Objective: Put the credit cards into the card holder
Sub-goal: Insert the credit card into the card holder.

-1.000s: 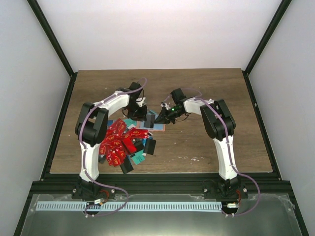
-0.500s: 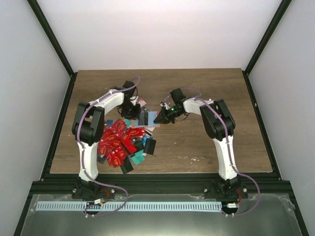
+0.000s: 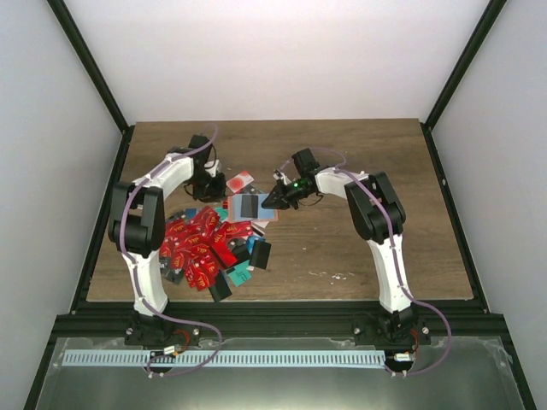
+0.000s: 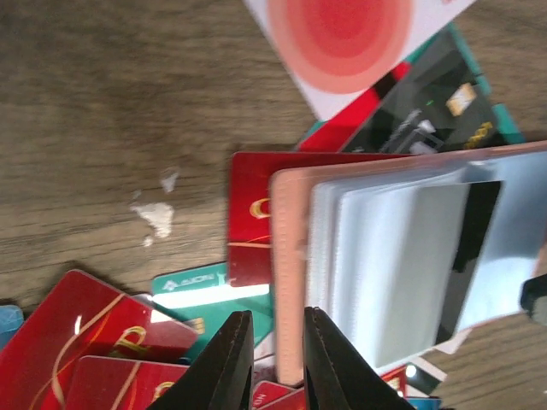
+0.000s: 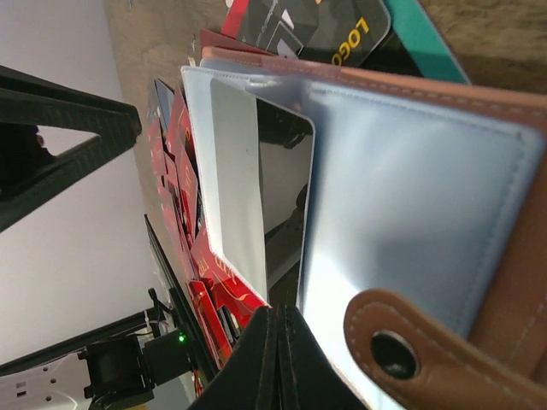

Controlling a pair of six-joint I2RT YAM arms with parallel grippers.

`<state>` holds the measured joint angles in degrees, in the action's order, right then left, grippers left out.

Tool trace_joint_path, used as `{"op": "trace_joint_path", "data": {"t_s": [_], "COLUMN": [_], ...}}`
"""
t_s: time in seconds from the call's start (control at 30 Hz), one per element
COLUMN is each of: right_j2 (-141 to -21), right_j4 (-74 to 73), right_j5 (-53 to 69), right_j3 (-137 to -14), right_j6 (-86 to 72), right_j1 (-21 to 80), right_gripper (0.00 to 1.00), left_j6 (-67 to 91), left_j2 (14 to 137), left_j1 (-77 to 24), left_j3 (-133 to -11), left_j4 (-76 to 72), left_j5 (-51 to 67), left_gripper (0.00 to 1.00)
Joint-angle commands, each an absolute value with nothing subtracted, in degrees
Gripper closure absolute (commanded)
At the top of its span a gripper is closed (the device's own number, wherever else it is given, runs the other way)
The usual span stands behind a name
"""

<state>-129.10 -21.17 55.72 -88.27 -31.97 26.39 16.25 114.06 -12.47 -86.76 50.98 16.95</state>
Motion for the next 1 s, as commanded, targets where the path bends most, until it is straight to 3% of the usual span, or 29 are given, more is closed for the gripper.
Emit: {"op": "trace_joint_path", "data": {"t_s": [0.0,0.97], "right_j2": [-131.31,-137.81], "right_j4": [-20.04,-16.06], "right_j5": [56.76,60.72], "right_j3": [-90.76,-96.76], "right_j6": [-32.55,-36.18], "right_j1": [26.69,29.33], "right_gripper": [0.98,0.99], "left_j6": [15.67,15.14], "left_j2": [115.68,121.69], "left_j1": [-12.06,-12.47], "left_j3": [-84.71,-84.11], "left_j4": [50.04,48.08], "left_j5": [16.55,19.94], "left_gripper": [0.82,0.85]}}
